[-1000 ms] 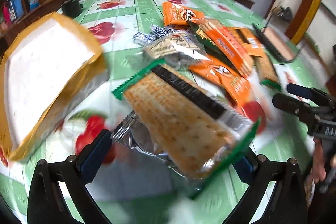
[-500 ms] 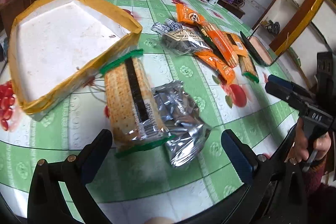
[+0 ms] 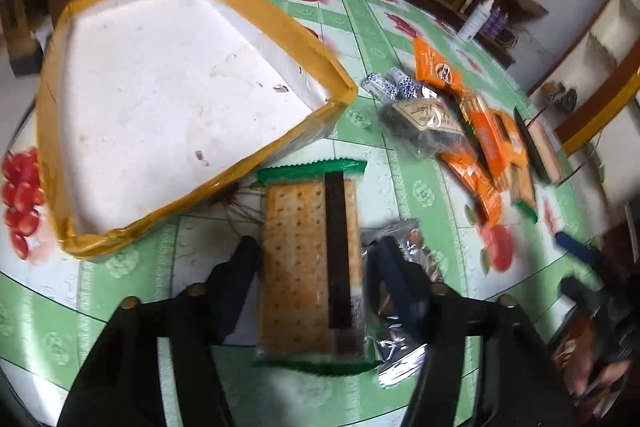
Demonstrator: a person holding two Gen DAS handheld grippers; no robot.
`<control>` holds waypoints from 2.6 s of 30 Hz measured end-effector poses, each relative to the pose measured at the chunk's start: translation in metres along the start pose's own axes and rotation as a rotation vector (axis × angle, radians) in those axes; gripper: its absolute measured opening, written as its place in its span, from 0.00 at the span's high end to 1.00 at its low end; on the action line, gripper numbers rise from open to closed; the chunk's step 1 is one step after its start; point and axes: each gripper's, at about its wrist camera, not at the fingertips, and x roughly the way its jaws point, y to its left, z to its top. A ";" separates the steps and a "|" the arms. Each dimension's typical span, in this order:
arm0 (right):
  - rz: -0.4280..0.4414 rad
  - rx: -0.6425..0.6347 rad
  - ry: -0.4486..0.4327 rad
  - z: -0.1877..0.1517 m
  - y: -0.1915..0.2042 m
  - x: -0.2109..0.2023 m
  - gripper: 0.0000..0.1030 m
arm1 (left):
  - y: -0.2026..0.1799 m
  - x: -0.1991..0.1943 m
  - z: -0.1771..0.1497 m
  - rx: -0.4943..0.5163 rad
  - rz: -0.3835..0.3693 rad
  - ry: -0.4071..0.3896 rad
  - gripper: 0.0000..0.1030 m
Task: Organize snacks
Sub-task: 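Grasp the cracker pack with left gripper while right gripper grasps silver foil bag, then lower both packets into the white tray and open both grippers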
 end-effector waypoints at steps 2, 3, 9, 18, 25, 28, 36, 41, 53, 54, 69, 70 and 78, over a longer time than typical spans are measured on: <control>0.026 -0.008 0.015 -0.001 0.005 0.002 0.18 | -0.001 -0.001 -0.001 0.001 -0.003 -0.008 0.54; 0.044 -0.010 0.026 -0.001 0.009 0.004 0.18 | 0.000 -0.002 -0.003 -0.003 -0.015 -0.015 0.54; 0.121 -0.025 0.111 0.001 0.039 0.030 0.26 | 0.004 -0.014 -0.020 0.008 -0.047 -0.025 0.54; 0.078 -0.097 0.199 0.008 0.089 0.072 0.26 | 0.026 -0.032 -0.032 -0.004 0.003 -0.065 0.54; -0.009 -0.129 0.236 0.004 0.103 0.097 0.41 | 0.021 -0.028 -0.039 0.065 0.087 -0.072 0.54; -0.001 -0.124 0.227 0.004 0.099 0.093 0.44 | 0.015 -0.025 -0.041 0.103 0.124 -0.084 0.54; 0.007 -0.093 0.187 0.003 0.088 0.074 0.44 | 0.016 -0.030 -0.042 0.074 0.073 -0.098 0.56; 0.029 -0.088 0.157 0.011 0.086 0.063 0.44 | 0.015 -0.047 -0.037 0.053 0.014 -0.120 0.56; 0.093 -0.115 0.105 0.060 0.104 0.053 0.44 | 0.033 -0.095 0.005 0.006 0.022 -0.233 0.56; 0.098 -0.119 0.102 0.067 0.107 0.054 0.44 | 0.036 -0.098 0.010 0.003 0.030 -0.243 0.56; 0.169 -0.097 0.127 0.182 0.145 0.136 0.44 | 0.100 -0.078 0.112 -0.106 0.132 -0.249 0.56; 0.168 -0.091 0.128 0.189 0.145 0.145 0.44 | 0.105 -0.073 0.119 -0.111 0.129 -0.248 0.56; 0.153 -0.050 0.126 0.230 0.148 0.213 0.44 | 0.141 -0.033 0.156 -0.173 0.187 -0.229 0.56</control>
